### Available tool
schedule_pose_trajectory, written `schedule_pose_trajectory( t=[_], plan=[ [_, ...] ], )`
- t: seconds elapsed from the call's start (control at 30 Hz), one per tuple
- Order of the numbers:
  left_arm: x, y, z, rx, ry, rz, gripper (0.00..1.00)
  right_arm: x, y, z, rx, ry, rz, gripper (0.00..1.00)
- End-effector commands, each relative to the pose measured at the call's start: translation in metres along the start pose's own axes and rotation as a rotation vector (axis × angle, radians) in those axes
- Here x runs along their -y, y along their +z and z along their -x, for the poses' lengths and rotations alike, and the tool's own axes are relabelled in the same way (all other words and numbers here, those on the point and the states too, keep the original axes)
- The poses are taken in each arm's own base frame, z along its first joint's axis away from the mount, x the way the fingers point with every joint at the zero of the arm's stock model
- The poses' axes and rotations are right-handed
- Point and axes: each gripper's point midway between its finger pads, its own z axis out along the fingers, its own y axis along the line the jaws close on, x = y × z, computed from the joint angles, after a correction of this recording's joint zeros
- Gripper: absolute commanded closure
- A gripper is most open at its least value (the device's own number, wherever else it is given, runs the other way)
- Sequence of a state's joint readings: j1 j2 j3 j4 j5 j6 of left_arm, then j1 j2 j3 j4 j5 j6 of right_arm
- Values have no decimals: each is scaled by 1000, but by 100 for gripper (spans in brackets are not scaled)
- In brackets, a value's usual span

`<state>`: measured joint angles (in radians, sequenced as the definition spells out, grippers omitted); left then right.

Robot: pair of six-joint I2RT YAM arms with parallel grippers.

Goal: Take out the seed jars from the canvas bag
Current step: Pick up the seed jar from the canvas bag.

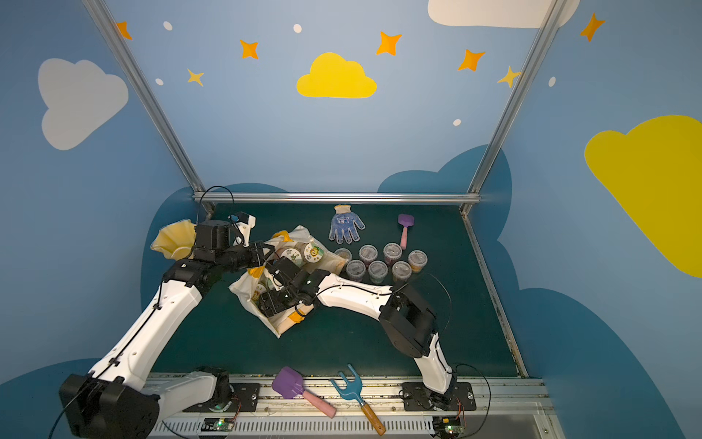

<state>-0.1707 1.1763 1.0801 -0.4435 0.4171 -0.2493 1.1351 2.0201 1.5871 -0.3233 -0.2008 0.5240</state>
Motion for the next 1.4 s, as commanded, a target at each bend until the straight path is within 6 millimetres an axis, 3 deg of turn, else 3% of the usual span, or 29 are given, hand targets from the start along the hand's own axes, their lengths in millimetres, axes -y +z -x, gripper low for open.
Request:
schedule_pose_trajectory(
  t=[0.0, 0.33, 0.53, 0.67, 0.97, 1.37],
  plan=[
    [13, -8, 16, 73, 16, -42, 96, 6, 7, -9, -31, 1, -63, 15],
    [14, -12, 18, 85, 20, -35, 96, 13, 21, -22, -80, -13, -106, 17],
    [13, -14, 18, 91, 25, -30, 96, 9, 14, -17, -50, -21, -88, 24],
    [12, -15, 17, 91, 30, -22, 95, 2, 3, -11, -23, -33, -65, 34],
    [9, -16, 16, 89, 37, -6, 96, -8, -30, 3, 21, -61, -42, 37],
    [7, -14, 13, 84, 40, -2, 96, 2, -92, 13, 43, -59, -13, 37]
  ],
)
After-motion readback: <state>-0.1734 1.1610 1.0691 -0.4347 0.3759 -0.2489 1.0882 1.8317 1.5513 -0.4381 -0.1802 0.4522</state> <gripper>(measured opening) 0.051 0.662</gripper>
